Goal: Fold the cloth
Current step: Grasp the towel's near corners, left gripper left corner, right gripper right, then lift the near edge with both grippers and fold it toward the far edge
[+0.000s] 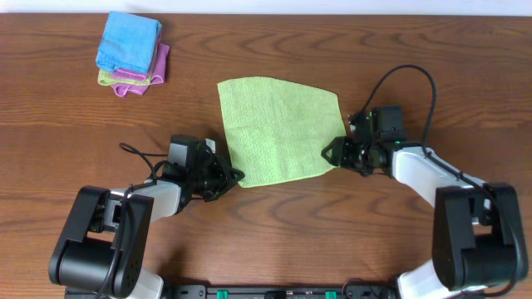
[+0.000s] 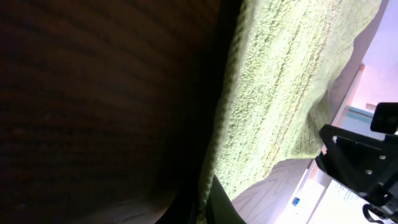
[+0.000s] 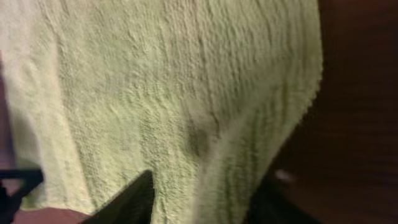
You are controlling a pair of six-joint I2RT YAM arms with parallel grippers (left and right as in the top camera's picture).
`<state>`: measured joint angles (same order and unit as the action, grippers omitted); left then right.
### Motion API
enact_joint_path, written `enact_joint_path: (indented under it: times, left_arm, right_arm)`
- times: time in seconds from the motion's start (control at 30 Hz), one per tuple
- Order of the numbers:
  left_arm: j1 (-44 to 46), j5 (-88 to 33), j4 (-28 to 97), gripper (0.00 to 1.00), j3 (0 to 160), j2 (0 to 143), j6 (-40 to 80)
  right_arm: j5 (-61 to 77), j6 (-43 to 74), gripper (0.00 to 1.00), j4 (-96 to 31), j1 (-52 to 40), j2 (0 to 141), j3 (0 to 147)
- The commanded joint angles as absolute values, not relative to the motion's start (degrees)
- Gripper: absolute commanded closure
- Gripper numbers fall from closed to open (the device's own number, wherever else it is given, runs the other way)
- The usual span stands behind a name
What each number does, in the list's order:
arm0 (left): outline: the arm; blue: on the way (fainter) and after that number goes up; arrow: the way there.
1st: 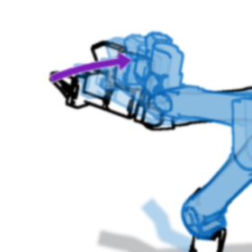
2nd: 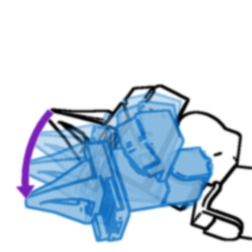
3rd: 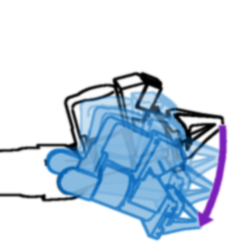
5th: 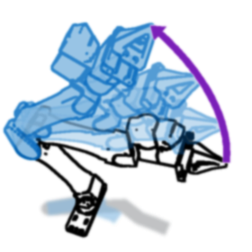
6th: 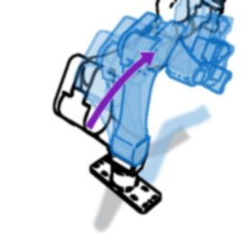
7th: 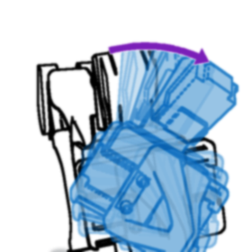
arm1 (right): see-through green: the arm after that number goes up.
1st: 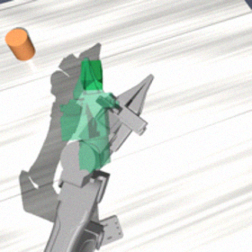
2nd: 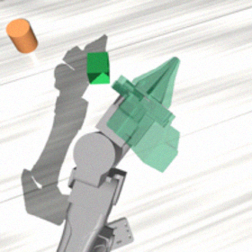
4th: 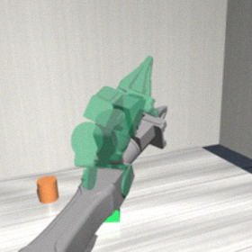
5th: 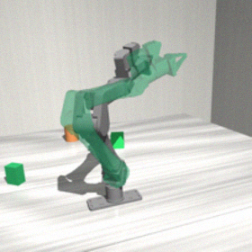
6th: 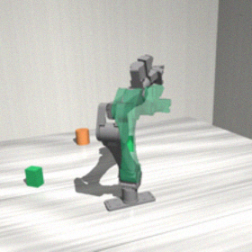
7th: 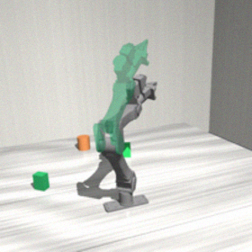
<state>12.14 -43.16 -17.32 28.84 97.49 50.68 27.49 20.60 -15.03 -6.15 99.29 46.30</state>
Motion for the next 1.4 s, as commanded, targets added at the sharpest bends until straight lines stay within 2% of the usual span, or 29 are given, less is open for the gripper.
enact_joint_path:
  times: [0.0, 0.03, 0.1, 0.27, 0.43, 0.53, 0.6, 0.67, 0.87, 1.13, 1.37]
  left_arm:
    - [11.2, -43.5, -17.1, 0.94, 28.3, 96.6, 49.2]
    - [11.0, -43.6, -17.1, 0.94, 28.3, 96.6, 49.2]
    - [10.3, -44.0, -17.2, 0.94, 28.3, 96.6, 49.2]
    - [8.5, -48.2, -17.2, 0.94, 30.0, 95.7, 48.4]
    - [8.0, -51.0, -16.5, 0.94, 37.9, 92.1, 50.5]
    - [7.5, -49.5, -16.2, 0.94, 44.4, 91.4, 51.9]
    - [7.2, -44.1, -12.7, 0.94, 49.3, 91.4, 52.3]
    - [7.1, -37.7, -8.7, 0.94, 55.2, 92.2, 50.3]
    - [7.0, -33.8, -7.5, 0.94, 68.1, 98.6, 47.4]
    - [6.0, -33.7, -7.5, 0.95, 81.6, 108.8, 46.2]
    - [5.6, -36.3, -4.9, 0.94, 90.0, 111.2, 42.1]
  right_arm:
    - [27.3, 21.2, 0.69, -15.9, -7.6, 101.6, 44.2]
    - [27.3, 21.2, 0.76, -15.8, -7.7, 101.6, 44.2]
    - [27.3, 21.2, 0.99, -15.5, -7.7, 101.6, 44.2]
    - [27.6, 21.2, 0.99, -15.0, -7.8, 99.1, 45.6]
    - [29.4, 22.3, 0.99, -15.2, -9.0, 89.2, 50.1]
    - [26.4, 22.3, 0.99, -15.0, -9.7, 84.9, 55.1]
    - [23.2, 22.2, 0.99, -15.0, -9.7, 84.7, 59.6]
    - [21.0, 20.5, 0.99, -14.4, -9.7, 87.0, 64.9]
    - [20.4, 18.1, 0.99, -14.3, -9.7, 98.3, 78.4]
    - [17.3, 16.2, 0.99, -14.1, -8.9, 109.4, 94.6]
    - [17.3, 15.6, 0.99, -16.2, -8.6, 110.8, 98.0]
